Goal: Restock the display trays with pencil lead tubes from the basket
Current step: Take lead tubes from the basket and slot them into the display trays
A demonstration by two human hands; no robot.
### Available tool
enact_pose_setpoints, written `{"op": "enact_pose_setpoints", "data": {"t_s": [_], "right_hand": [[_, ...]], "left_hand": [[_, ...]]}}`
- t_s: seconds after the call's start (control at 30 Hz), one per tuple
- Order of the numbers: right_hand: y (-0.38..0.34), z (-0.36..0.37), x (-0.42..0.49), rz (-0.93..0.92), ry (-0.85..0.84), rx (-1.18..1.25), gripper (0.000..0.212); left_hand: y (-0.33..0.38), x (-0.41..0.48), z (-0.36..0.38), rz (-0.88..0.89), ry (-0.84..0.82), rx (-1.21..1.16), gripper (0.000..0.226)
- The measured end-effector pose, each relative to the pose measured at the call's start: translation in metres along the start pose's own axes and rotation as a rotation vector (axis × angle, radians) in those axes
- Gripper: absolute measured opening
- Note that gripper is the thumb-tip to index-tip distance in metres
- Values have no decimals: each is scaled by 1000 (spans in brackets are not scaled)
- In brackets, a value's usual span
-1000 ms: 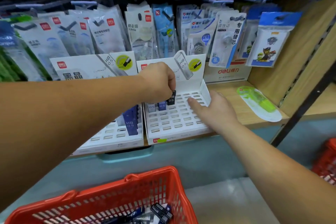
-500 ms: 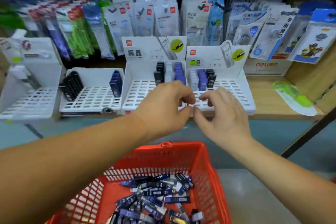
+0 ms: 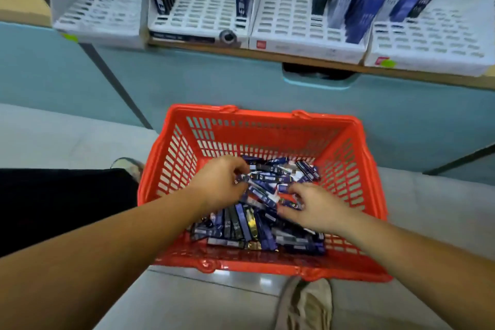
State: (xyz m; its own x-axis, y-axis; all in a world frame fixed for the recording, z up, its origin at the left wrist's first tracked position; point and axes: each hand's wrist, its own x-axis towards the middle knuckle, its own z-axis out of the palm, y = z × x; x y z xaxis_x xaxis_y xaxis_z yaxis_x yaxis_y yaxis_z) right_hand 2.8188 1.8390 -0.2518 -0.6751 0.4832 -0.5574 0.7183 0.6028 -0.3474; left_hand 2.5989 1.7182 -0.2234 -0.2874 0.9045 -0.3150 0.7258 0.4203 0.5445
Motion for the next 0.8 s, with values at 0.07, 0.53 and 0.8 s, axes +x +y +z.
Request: {"op": "enact_pose_setpoints", "data": {"t_s": [0.07, 0.53, 0.8], "right_hand": [[5, 9, 9, 37, -43, 21, 76], [-17, 72, 83, 277, -217, -241, 150], [-4, 81, 89, 478, -27, -52, 121]], "left_hand": [[-23, 5, 18, -93, -86, -7, 34], [-96, 24, 88, -671, -338, 55, 128], [-99, 34, 97, -827, -264, -296, 124]]}}
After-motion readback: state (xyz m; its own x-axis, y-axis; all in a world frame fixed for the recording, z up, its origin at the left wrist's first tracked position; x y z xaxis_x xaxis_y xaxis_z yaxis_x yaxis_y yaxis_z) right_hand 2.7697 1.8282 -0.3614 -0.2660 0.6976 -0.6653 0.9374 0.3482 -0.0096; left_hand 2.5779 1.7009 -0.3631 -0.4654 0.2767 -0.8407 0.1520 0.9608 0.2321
